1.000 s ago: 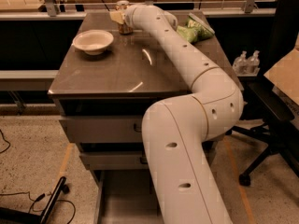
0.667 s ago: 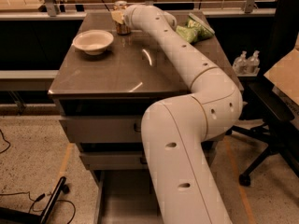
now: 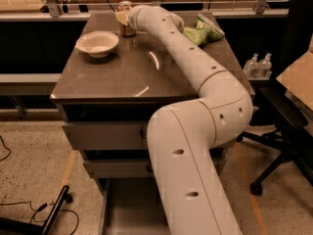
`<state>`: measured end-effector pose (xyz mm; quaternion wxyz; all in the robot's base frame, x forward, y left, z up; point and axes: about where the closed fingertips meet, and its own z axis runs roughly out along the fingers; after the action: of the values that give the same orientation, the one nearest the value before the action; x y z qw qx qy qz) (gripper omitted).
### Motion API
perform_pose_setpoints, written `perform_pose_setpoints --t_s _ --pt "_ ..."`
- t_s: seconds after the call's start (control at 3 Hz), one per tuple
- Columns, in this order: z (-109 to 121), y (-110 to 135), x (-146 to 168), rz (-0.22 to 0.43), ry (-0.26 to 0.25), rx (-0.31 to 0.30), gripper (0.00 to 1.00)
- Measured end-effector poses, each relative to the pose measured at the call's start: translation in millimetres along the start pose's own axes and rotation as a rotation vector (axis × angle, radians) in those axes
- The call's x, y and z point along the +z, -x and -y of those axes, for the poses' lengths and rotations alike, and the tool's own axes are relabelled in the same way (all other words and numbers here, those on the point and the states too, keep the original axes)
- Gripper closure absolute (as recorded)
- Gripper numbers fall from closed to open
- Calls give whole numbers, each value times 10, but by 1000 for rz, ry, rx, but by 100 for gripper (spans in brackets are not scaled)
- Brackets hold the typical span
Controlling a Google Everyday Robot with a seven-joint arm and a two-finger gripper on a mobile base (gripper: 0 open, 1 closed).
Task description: Place orange can into bottom drawer
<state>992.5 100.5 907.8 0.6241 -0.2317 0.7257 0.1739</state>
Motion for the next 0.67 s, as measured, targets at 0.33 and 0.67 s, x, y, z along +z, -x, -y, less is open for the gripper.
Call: perform_pose_setpoints --t_s 0.33,0.67 --pt "0 12 -7 -2 -1 -1 100" --pt "3 98 -59 -18 -13 -5 100"
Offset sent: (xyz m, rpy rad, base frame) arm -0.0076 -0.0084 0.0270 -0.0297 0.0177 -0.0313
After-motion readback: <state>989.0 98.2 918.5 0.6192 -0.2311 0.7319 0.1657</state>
